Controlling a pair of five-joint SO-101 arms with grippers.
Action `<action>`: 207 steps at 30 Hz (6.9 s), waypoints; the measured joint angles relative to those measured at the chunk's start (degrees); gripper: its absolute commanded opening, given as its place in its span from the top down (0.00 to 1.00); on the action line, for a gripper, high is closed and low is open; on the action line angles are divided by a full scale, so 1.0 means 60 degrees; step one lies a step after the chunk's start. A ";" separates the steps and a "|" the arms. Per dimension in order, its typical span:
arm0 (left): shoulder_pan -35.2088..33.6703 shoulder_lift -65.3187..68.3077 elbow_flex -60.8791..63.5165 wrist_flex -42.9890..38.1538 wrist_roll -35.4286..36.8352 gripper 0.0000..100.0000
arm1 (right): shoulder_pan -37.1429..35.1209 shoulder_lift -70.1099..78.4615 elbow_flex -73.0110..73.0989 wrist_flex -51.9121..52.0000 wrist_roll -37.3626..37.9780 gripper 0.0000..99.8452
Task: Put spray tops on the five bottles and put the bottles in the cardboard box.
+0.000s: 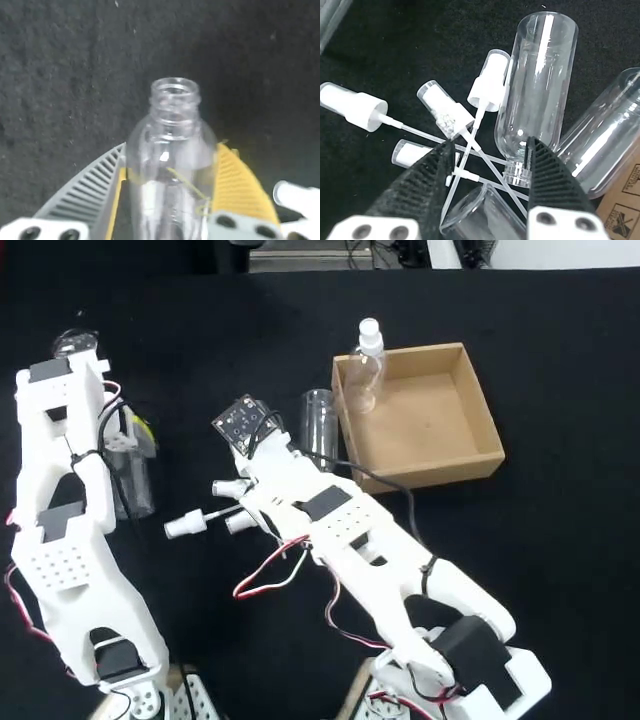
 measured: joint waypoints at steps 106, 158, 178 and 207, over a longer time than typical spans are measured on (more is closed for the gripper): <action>-0.4645 -0.6037 0.9465 -0.3458 -0.1700 0.71 | -0.1656 1.1634 -2.1553 1.1971 -0.2901 0.99; -0.0879 -1.2952 1.5692 -0.5538 0.0249 0.71 | 1.4637 -0.2784 0.2139 0.2007 0.8205 0.98; -0.0879 -1.2952 1.5692 -0.5538 0.0249 0.71 | 1.4711 0.2857 -0.4498 0.7179 0.8205 0.64; -0.0879 -1.2952 1.5692 -0.5538 0.0249 0.71 | 1.4813 0.6359 -0.9465 0.9612 0.8264 0.99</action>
